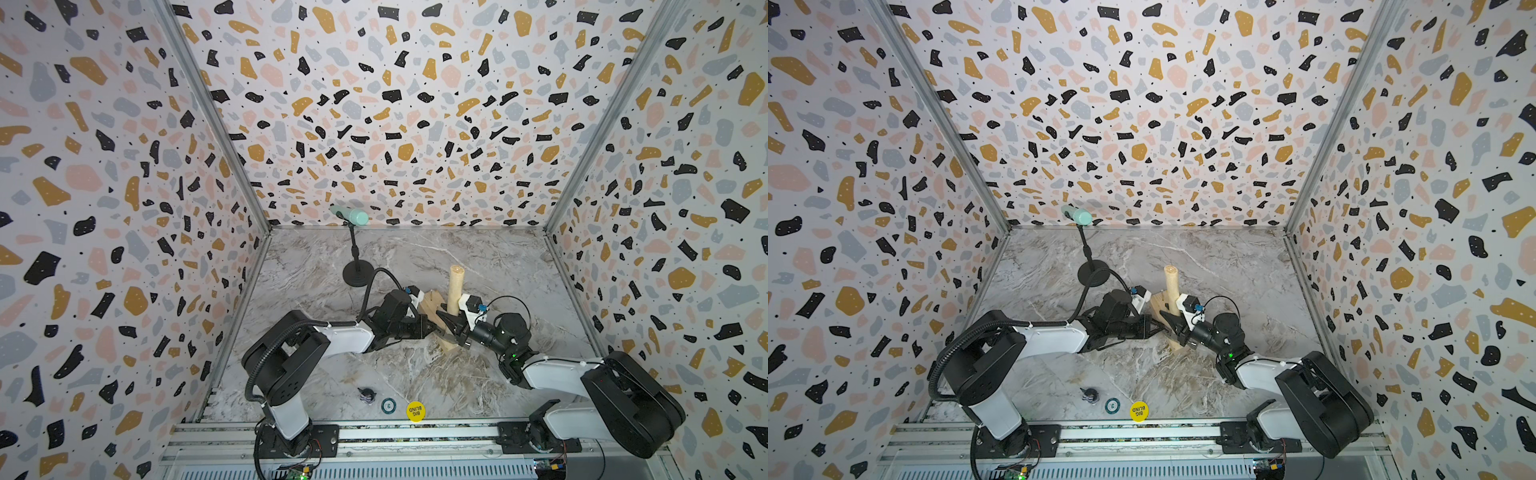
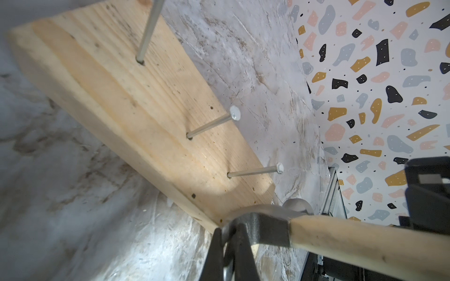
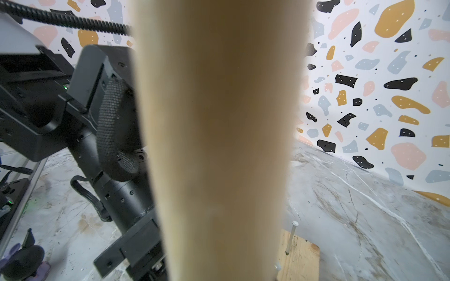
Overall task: Use a claw hammer to pull out a nail
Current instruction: Adjust the hammer at the mounting plate.
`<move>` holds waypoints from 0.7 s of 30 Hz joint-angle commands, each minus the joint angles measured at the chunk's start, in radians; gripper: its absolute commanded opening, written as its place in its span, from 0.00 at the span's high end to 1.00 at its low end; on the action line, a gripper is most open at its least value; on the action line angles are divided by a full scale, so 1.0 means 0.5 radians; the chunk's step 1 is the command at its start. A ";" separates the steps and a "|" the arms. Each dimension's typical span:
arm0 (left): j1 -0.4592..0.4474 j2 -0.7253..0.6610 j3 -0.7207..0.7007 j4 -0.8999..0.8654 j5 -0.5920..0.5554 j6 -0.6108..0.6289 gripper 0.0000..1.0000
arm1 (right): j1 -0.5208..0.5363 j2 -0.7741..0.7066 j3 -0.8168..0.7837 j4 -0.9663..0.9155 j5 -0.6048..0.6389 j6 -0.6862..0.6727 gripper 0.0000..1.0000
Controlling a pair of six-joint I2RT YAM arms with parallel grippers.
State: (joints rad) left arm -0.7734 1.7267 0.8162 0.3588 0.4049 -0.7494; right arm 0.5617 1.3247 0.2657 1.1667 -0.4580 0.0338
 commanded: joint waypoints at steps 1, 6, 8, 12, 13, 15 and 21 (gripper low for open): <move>-0.018 0.022 0.055 0.037 0.018 0.065 1.00 | 0.042 -0.094 0.103 0.043 -0.019 -0.052 0.92; -0.018 0.029 0.058 0.027 0.018 0.067 1.00 | 0.055 -0.120 0.105 0.002 0.013 -0.081 0.81; -0.017 0.029 0.061 0.013 0.016 0.071 1.00 | 0.055 -0.136 0.107 -0.018 0.023 -0.093 0.77; -0.018 0.032 0.064 -0.009 0.016 0.080 1.00 | 0.055 -0.175 0.109 -0.047 0.053 -0.110 0.68; -0.018 0.032 0.064 -0.015 0.016 0.081 1.00 | 0.055 -0.185 0.107 -0.058 0.058 -0.119 0.66; -0.017 0.029 0.067 -0.023 0.014 0.084 1.00 | 0.055 -0.206 0.112 -0.077 0.074 -0.130 0.64; -0.018 0.023 0.073 -0.045 0.010 0.093 1.00 | 0.056 -0.242 0.131 -0.121 0.094 -0.155 0.62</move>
State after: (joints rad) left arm -0.7750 1.7332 0.8307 0.3515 0.4103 -0.7437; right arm 0.5838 1.2270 0.2958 1.1187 -0.4198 -0.0280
